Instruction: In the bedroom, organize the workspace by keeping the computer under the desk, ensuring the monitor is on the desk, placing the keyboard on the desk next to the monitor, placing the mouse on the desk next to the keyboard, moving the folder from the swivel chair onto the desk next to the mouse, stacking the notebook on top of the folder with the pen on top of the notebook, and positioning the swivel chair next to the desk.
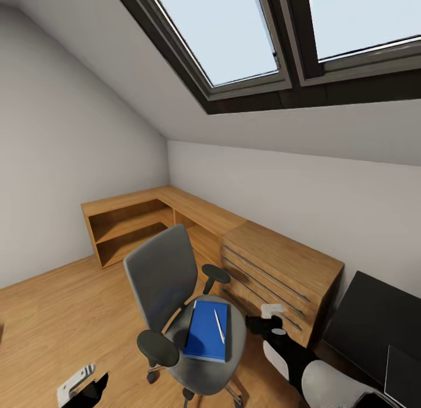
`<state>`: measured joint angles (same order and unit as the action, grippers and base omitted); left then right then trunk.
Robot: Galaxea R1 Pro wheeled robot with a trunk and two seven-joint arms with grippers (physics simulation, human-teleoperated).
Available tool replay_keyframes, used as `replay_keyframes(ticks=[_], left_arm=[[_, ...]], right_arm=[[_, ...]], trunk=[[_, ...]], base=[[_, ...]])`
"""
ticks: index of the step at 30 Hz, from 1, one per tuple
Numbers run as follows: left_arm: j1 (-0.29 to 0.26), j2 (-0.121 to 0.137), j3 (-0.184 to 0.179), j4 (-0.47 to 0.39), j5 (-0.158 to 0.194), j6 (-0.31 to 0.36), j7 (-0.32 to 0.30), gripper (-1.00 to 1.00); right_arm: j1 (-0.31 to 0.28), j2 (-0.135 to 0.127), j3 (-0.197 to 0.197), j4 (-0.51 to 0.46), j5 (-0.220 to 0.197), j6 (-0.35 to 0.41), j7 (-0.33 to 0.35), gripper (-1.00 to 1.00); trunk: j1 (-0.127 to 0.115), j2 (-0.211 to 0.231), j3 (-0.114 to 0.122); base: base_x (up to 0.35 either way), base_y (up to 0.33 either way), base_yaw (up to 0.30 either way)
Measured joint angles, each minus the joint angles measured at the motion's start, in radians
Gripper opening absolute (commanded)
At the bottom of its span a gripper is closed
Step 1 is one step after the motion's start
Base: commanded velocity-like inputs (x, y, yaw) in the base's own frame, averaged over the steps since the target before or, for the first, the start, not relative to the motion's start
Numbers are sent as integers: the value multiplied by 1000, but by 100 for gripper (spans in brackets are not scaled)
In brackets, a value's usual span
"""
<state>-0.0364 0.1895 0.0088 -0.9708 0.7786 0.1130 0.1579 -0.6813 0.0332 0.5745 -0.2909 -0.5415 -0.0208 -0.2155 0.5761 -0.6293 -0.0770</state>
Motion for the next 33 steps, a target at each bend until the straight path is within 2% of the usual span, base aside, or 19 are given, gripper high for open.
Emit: replay_keyframes(ticks=[1, 3, 7, 9, 10, 14, 21, 30, 33], left_arm=[[0, 8, 6, 26, -2, -4, -1, 100], [0, 19, 10, 48, -5, -14, -4, 100], [0, 28, 11, 69, -22, -43, -6, 100], [0, 29, 11, 73, -34, -54, -7, 100], [0, 27, 10, 77, -61, -67, -8, 100], [0, 28, 11, 79, -88, -74, -9, 100], [0, 33, 24, 81, -94, -77, -5, 100], [0, 34, 55, 88, -94, -77, -4, 100], [0, 35, 91, 88, -92, -75, -2, 100]], right_arm=[[-11, 11, 1, 0, -2, 72, 3, 100], [-16, 18, 2, -1, 2, 152, 1, 100], [-20, 20, 2, -1, 6, 268, 1, 100], [-21, 21, 1, -1, 6, 302, 1, 100], [-21, 23, 0, -2, 2, 336, 2, 100], [-22, 25, 6, -2, 2, 358, 5, 100], [-22, 24, 7, -2, 4, 368, 39, 100], [-22, 23, 8, -1, 7, 369, 88, 100], [-22, 24, 10, -1, 7, 369, 92, 100]], trunk=[[0, 0, 0], [0, 0, 0], [0, 0, 0], [0, 0, 0], [-1, 0, 0], [-1, 0, 0], [-1, 0, 0], [0, 0, 0], [0, 0, 0]], base=[[6, 0, 0], [78, 9, 0], [204, 31, 0], [288, 16, 0], [312, 7, 0], [323, 3, 0], [330, 1, 0], [231, 0, 0], [32, 0, 23]])
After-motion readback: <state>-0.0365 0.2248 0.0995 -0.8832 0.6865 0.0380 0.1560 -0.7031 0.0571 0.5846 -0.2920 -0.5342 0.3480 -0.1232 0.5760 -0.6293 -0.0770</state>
